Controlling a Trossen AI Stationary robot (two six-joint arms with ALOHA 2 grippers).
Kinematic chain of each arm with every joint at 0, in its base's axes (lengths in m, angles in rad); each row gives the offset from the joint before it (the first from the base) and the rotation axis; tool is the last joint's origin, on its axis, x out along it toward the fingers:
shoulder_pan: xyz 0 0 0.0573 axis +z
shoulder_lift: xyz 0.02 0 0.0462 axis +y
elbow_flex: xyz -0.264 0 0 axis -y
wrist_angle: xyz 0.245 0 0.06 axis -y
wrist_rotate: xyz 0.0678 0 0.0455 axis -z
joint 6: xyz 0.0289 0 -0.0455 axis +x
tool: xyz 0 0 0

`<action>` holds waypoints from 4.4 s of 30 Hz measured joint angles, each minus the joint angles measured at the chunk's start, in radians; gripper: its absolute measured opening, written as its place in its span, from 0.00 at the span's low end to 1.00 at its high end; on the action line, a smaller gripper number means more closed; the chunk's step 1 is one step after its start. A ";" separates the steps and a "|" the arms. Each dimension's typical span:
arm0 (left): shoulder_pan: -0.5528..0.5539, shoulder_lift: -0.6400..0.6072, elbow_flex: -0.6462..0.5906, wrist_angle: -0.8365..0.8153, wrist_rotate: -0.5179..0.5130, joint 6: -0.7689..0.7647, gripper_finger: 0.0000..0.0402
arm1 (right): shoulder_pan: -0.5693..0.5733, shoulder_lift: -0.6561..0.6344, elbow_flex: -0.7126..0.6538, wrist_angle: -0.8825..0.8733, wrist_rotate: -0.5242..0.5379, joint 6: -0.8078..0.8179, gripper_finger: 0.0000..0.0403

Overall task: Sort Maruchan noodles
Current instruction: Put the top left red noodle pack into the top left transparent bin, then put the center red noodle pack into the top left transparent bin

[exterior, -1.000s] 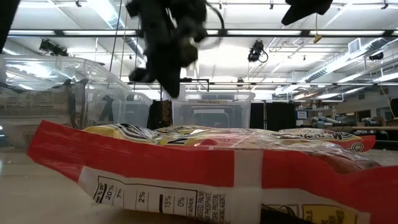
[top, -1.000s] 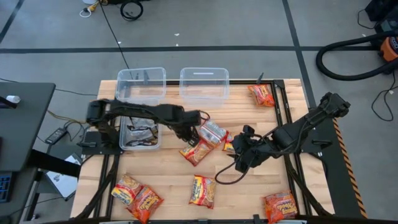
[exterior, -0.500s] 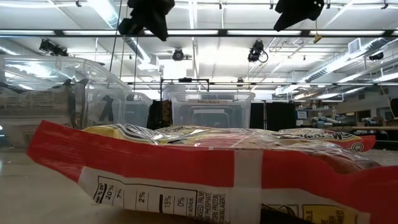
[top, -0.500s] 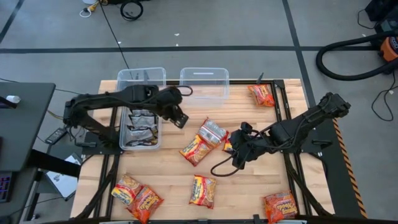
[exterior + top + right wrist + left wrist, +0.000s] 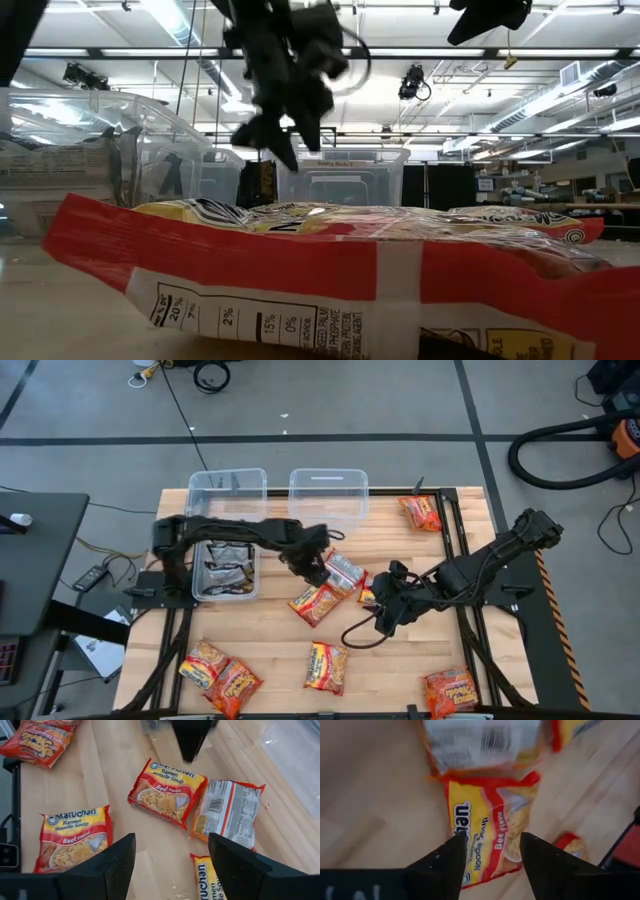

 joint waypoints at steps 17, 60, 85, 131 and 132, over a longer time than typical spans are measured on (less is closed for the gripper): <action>0.032 0.151 0.000 -0.102 0.173 0.283 0.56 | 0.052 0.000 0.000 -0.010 -0.006 0.104 0.63; 0.455 -0.529 0.174 -0.739 -0.566 0.202 0.01 | -0.350 0.000 0.000 0.285 -0.003 -0.608 0.63; 0.840 0.062 0.123 -0.842 -0.815 0.227 0.01 | -0.761 0.000 0.000 0.345 -0.478 -0.885 0.63; 0.272 -0.566 0.113 -0.376 -0.650 0.387 0.39 | -0.527 -0.147 -0.266 -0.005 -0.449 -1.057 0.63; 0.217 -0.592 0.113 -0.336 -0.654 0.403 0.39 | -0.491 -0.145 -0.289 -0.007 -0.424 -1.061 0.63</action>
